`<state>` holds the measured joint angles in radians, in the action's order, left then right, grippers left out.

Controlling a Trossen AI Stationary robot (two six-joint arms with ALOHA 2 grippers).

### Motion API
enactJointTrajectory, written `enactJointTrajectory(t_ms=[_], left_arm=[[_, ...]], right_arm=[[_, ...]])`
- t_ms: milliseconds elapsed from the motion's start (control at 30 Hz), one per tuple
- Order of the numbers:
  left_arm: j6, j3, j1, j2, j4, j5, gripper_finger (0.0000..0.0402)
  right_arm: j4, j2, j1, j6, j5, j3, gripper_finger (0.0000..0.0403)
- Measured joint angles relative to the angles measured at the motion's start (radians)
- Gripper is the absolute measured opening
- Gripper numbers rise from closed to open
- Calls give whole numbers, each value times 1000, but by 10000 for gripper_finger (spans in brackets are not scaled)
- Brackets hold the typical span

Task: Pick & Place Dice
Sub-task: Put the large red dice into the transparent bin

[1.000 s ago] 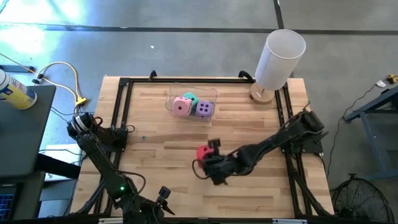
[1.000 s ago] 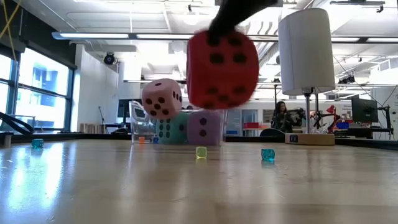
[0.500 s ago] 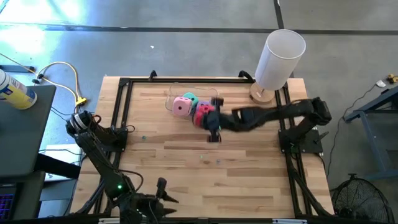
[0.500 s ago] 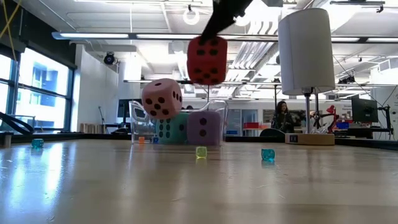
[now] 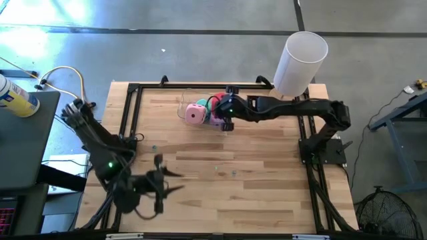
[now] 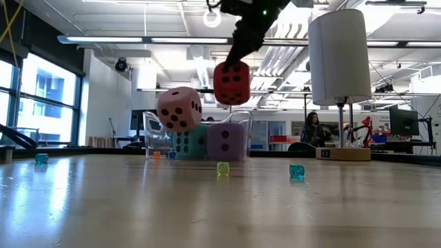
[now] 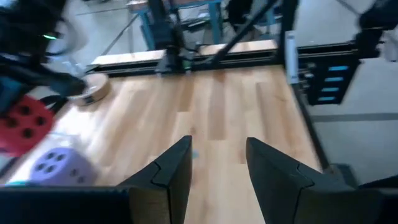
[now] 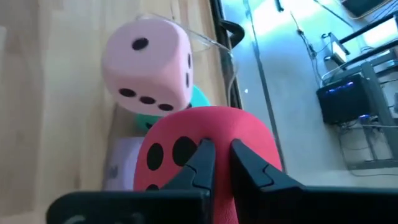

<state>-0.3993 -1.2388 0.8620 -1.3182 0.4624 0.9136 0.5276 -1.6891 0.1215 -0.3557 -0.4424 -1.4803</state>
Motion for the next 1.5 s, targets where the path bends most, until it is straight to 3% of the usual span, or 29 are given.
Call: enactJointTrajectory(t_ms=[233, 333, 600, 833, 1100, 1333, 1500], left_arm=[[-149, 0, -100, 56, 294, -1, 144], [-183, 0, -132, 55, 365, -2, 144], [-128, 0, -218, 53, 407, -1, 144], [-102, 0, -290, 53, 454, -2, 144], [-101, 0, -332, 53, 482, -87, 144], [-101, 0, -331, 53, 482, -102, 144], [-102, 0, -331, 53, 481, -160, 144]], right_arm=[[-35, -96, 26, -131, -26, 0, 12], [-90, -110, 28, -144, 11, 0, 11], [-28, -116, 24, -36, 23, 0, 8], [-46, -135, 39, -33, 22, 0, 20], [-43, -140, 33, 16, 71, -2, 28], [-34, -141, 13, 90, 68, -1, 96], [-30, -143, -16, 108, -3, 0, 161]])
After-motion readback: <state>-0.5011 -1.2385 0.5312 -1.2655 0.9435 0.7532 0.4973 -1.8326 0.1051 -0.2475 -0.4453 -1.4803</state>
